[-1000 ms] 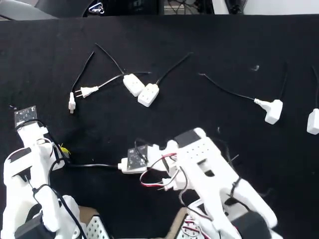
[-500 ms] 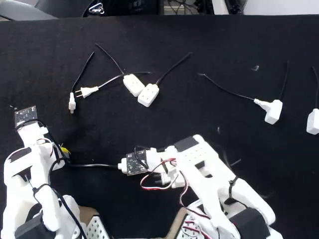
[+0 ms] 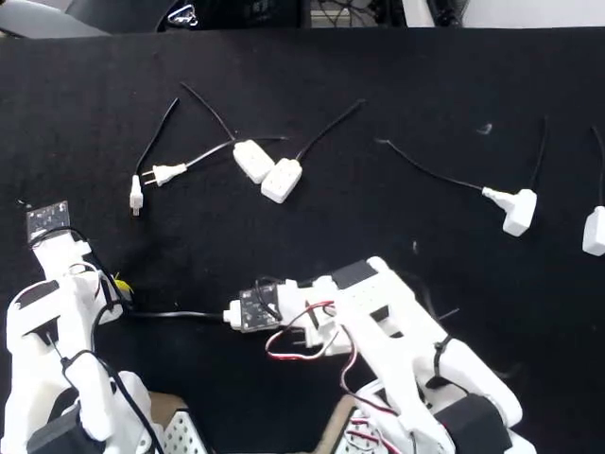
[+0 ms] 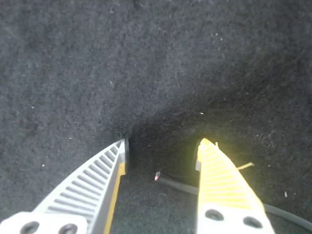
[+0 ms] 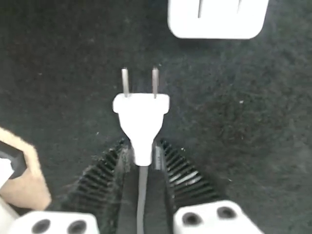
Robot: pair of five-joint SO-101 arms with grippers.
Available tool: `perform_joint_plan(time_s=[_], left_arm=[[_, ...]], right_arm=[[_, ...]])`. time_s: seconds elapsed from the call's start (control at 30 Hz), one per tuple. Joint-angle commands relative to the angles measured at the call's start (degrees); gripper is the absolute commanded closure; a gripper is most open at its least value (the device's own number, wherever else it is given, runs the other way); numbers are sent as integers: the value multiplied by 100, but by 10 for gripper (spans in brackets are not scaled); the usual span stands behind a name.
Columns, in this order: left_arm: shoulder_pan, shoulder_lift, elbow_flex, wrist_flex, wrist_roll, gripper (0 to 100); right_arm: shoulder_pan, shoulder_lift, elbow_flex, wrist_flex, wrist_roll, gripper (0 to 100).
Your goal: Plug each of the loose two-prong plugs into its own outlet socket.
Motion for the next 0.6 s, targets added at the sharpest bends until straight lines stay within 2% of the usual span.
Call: perform_joint_plan(time_s=[0.0,0.07,0.17,0.23,0.3,0.37,0.47,0.57], left_arm=[[-198,9,13,-229,79,770],[-198,9,13,-220,79,770],[-154,9,-4,-211,62,770],[-145,9,-57,-202,62,770],[-145,9,-251,-97,53,770],[-145,9,-734,404,53,770],[-127,9,-1877,1679,79,770],[268,9,-2905,2910,79,770]], right_arm=[[290,66,-75,35,44,988],[703,66,-435,220,44,988],[1248,-110,-1253,1081,44,988],[1345,-391,-1657,1626,26,988],[1275,-690,-1798,1679,-378,988],[1011,-963,-1780,1398,-1037,988],[571,-1253,-1701,976,-1802,988],[158,-1314,-1719,352,-2778,988]])
